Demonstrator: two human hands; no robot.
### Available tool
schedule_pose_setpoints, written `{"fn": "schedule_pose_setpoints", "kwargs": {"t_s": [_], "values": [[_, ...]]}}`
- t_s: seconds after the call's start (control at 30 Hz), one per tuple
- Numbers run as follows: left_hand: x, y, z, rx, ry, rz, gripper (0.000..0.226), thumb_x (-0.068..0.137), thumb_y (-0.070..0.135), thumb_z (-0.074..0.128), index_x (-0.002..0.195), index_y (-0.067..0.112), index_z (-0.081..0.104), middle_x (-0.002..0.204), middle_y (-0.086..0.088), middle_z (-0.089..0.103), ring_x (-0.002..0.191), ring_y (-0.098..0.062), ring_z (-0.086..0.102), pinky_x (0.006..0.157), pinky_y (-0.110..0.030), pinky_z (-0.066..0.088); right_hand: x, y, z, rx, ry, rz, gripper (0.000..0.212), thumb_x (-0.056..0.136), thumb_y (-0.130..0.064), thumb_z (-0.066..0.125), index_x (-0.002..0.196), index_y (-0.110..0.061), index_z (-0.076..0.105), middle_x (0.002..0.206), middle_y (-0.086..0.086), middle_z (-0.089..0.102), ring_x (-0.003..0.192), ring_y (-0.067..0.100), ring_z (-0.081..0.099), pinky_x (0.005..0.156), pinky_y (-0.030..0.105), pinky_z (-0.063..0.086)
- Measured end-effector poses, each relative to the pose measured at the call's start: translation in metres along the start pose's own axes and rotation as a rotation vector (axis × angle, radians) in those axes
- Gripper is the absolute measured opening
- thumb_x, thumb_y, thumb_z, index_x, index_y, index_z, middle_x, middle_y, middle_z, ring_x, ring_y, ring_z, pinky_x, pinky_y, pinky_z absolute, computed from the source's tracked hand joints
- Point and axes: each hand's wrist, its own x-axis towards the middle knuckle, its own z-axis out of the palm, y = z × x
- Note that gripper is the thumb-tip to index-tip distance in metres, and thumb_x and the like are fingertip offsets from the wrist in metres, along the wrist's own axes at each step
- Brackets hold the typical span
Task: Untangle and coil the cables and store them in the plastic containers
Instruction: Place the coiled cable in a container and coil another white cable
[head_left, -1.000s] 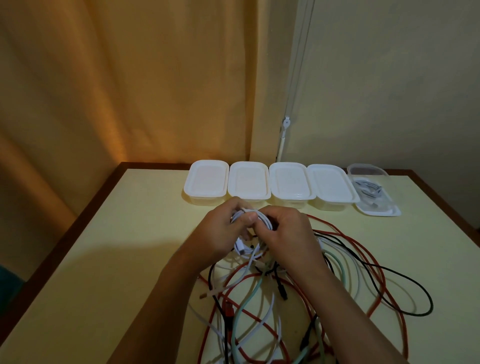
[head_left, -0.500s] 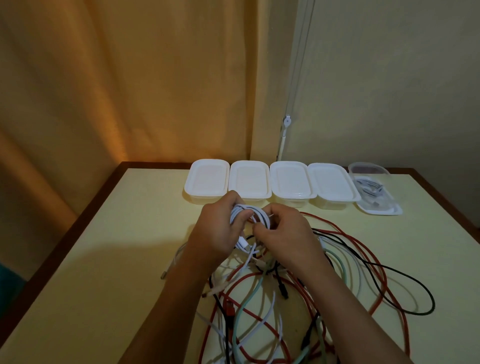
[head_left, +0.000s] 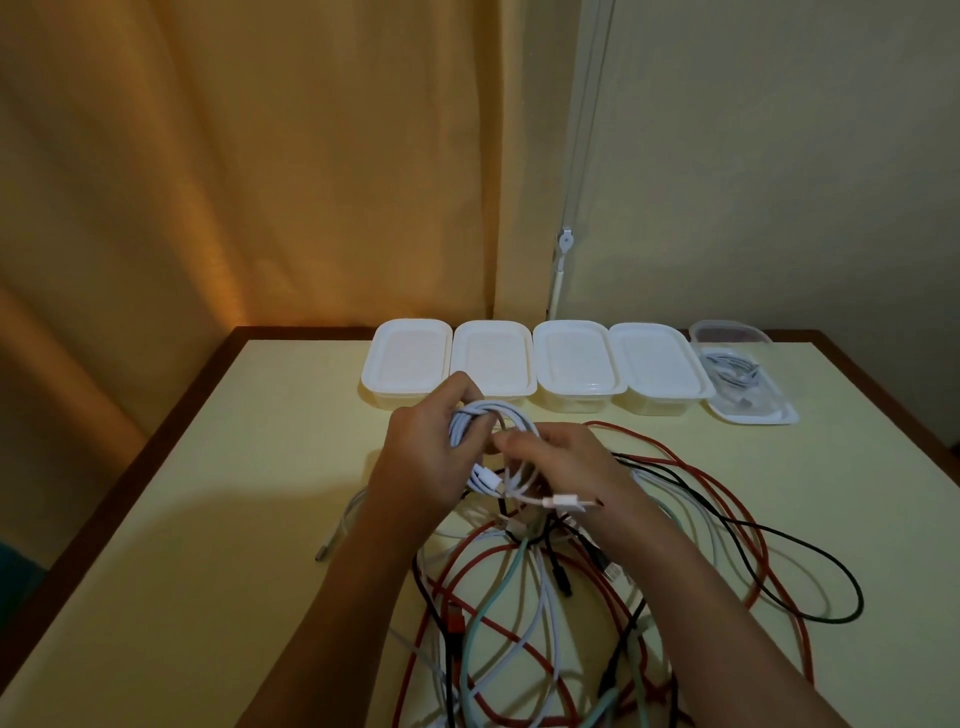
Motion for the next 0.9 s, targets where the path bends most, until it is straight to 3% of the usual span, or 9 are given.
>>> {"fn": "schedule_pose_setpoints", "kwargs": {"t_s": [0.07, 0.17, 0.23, 0.33, 0.47, 0.63, 0.73, 0.8, 0.9], "values": [[0.002, 0.0, -0.002, -0.003, 0.04, -0.01, 0.014, 0.095, 0.017, 0.062, 0.083, 0.014, 0.055, 0.058, -0.002, 0.058, 0.051, -0.014, 0.053, 0.047, -0.019, 0.036, -0.002, 0.0, 0.002, 0.282, -0.08, 0.069, 0.043, 0.103, -0.036, 0.047, 0.094, -0.005, 0.074, 0.07, 0.016, 0.063, 0.06, 0.019, 0.057, 0.058, 0.034, 0.045], [0.003, -0.001, -0.004, -0.088, 0.002, -0.03, 0.015, 0.095, 0.022, 0.061, 0.083, 0.014, 0.055, 0.06, -0.005, 0.058, 0.054, -0.02, 0.057, 0.052, -0.03, 0.042, 0.002, 0.001, 0.005, 0.524, 0.016, 0.156, 0.047, 0.106, -0.037, 0.043, 0.088, -0.006, 0.073, 0.075, 0.015, 0.059, 0.06, 0.023, 0.048, 0.053, 0.033, 0.038], [0.003, -0.001, -0.003, -0.18, -0.058, -0.063, 0.016, 0.094, 0.025, 0.059, 0.084, 0.014, 0.055, 0.061, -0.01, 0.058, 0.057, -0.028, 0.057, 0.053, -0.038, 0.045, 0.005, 0.002, 0.005, 0.51, 0.078, 0.128, 0.039, 0.105, -0.025, 0.047, 0.093, 0.002, 0.072, 0.082, 0.019, 0.058, 0.068, 0.028, 0.052, 0.06, 0.036, 0.044], [0.003, -0.002, 0.001, -0.241, -0.135, -0.142, 0.014, 0.096, 0.019, 0.061, 0.084, 0.014, 0.056, 0.057, -0.006, 0.057, 0.052, -0.022, 0.053, 0.054, -0.037, 0.044, 0.007, 0.005, 0.003, 0.494, 0.161, 0.118, 0.037, 0.102, -0.022, 0.049, 0.098, 0.011, 0.066, 0.082, 0.017, 0.061, 0.075, 0.029, 0.055, 0.07, 0.04, 0.048], [0.003, -0.005, -0.001, -0.243, -0.179, -0.145, 0.015, 0.097, 0.018, 0.059, 0.083, 0.013, 0.056, 0.055, 0.002, 0.053, 0.052, -0.014, 0.049, 0.054, -0.027, 0.04, 0.006, 0.003, -0.005, 0.365, 0.242, 0.082, 0.035, 0.101, -0.032, 0.057, 0.08, -0.009, 0.073, 0.054, -0.006, 0.054, 0.052, 0.012, 0.048, 0.061, 0.031, 0.042], [0.001, -0.006, -0.008, -0.108, -0.103, -0.093, 0.017, 0.098, 0.02, 0.058, 0.081, 0.018, 0.057, 0.055, 0.003, 0.054, 0.049, -0.007, 0.048, 0.051, -0.019, 0.036, 0.001, -0.002, -0.015, 0.144, 0.268, 0.025, 0.026, 0.096, -0.033, 0.064, 0.082, -0.02, 0.08, 0.042, -0.021, 0.049, 0.048, -0.003, 0.043, 0.058, 0.022, 0.032], [0.0, -0.009, -0.01, 0.047, -0.01, -0.046, 0.019, 0.098, 0.027, 0.058, 0.079, 0.028, 0.055, 0.056, 0.008, 0.055, 0.051, -0.008, 0.051, 0.048, -0.017, 0.033, -0.001, -0.003, -0.015, 0.181, 0.192, 0.06, 0.03, 0.099, -0.028, 0.059, 0.083, -0.016, 0.081, 0.046, -0.016, 0.048, 0.042, -0.001, 0.04, 0.053, 0.019, 0.031], [-0.001, -0.011, -0.009, 0.172, -0.003, -0.023, 0.019, 0.097, 0.033, 0.058, 0.08, 0.031, 0.053, 0.056, 0.01, 0.053, 0.053, -0.008, 0.052, 0.047, -0.018, 0.029, -0.003, -0.003, -0.018, 0.2, 0.168, 0.059, 0.033, 0.1, -0.024, 0.058, 0.08, -0.012, 0.081, 0.053, -0.003, 0.051, 0.042, 0.009, 0.039, 0.046, 0.021, 0.034], [-0.003, -0.013, -0.006, 0.332, 0.028, -0.041, 0.019, 0.096, 0.04, 0.057, 0.08, 0.035, 0.049, 0.052, 0.013, 0.047, 0.052, -0.006, 0.05, 0.046, -0.017, 0.022, -0.003, -0.002, -0.023, 0.21, 0.181, 0.037, 0.033, 0.098, -0.019, 0.059, 0.074, -0.009, 0.08, 0.064, 0.01, 0.062, 0.049, 0.017, 0.05, 0.048, 0.023, 0.044]]}}
